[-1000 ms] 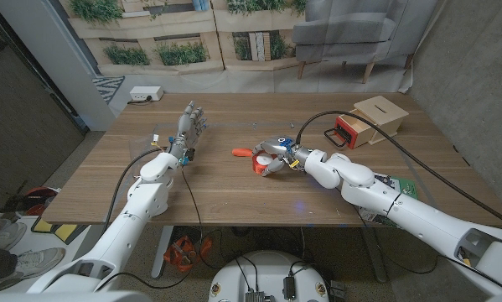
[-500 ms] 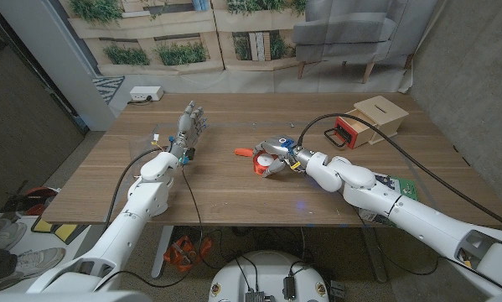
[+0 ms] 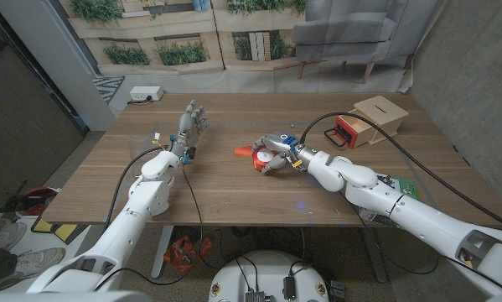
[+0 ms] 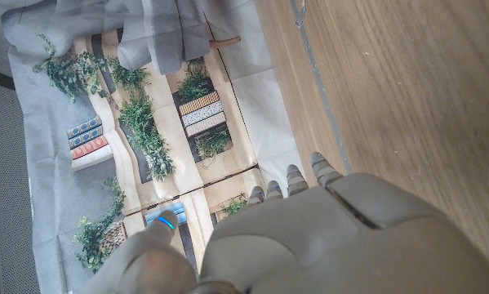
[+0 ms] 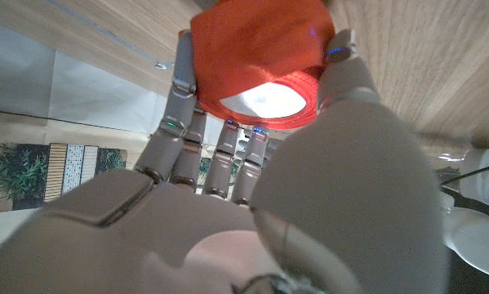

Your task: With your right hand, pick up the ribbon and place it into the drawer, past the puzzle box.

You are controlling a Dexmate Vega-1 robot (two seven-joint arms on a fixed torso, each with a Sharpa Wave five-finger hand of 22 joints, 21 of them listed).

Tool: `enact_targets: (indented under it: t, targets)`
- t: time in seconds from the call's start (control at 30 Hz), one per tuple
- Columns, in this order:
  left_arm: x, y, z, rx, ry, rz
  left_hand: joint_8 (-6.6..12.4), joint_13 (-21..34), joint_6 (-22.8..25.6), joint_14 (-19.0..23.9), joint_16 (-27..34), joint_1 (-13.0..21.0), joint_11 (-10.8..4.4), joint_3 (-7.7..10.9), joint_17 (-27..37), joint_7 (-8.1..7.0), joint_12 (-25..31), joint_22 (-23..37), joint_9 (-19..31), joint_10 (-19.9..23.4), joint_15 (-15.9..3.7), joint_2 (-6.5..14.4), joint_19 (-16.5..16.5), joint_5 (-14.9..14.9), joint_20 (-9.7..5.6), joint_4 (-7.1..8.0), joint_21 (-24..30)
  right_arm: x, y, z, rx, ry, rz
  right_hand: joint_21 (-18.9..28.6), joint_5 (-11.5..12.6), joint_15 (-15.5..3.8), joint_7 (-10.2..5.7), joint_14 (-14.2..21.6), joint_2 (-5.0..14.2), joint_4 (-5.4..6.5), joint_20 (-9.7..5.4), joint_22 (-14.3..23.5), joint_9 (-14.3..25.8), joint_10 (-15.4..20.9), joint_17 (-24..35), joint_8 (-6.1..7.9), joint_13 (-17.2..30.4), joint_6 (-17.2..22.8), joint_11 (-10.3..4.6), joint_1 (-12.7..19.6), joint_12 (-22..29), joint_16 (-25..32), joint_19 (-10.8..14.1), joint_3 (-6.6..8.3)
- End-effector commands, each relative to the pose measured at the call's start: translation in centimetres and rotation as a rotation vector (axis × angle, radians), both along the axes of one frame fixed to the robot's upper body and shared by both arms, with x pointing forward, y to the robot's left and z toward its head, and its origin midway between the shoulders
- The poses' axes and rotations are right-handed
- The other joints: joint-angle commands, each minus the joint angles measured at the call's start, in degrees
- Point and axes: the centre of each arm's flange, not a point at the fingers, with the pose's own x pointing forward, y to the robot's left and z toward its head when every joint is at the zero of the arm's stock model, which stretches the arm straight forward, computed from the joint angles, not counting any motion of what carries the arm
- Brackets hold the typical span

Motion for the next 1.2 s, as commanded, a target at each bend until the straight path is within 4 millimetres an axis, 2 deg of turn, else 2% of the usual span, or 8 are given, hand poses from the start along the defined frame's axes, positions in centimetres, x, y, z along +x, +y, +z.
enact_targets:
  t: [0.03, 1.2]
  targets:
    - [0.3, -0.2, 0.2, 0.000, -0.001, -0.001, 0.26, 0.22, -6.17, -9.77, 0.20, 0.07, 0.26, -0.35, 0.17, -0.36, 0.17, 0.20, 0.27, -8.87, 0.41, 6.76, -2.46, 0.28, 0.17, -0.05, -0.12, -0.4, -0.4, 1.0, 0.029, -0.060, 0.032, 0.94, 0.57, -22.84, 3.81, 18.99, 19.60, 0.23, -7.83, 0.24, 0.34, 7.11, 0.49, 0.20, 0.16, 12.32, 0.36, 19.85, 12.16, -0.17, -2.06, 0.11]
    - [0.5, -0.8, 0.7, 0.008, -0.004, -0.004, 0.23, 0.22, -6.19, -9.84, 0.20, 0.08, 0.26, -0.40, 0.16, -0.29, 0.19, 0.21, 0.27, -8.87, 0.28, 6.80, -2.47, 0.31, 0.13, -0.05, -0.25, -0.8, -2.1, 2.2, 0.223, -0.230, 0.064, 4.97, 0.75, -22.77, 4.02, 19.57, 19.35, 0.27, -7.86, 0.70, 0.69, 7.76, 2.67, -0.04, 0.13, 12.83, 0.80, 20.59, 11.76, -1.45, -3.51, -0.12]
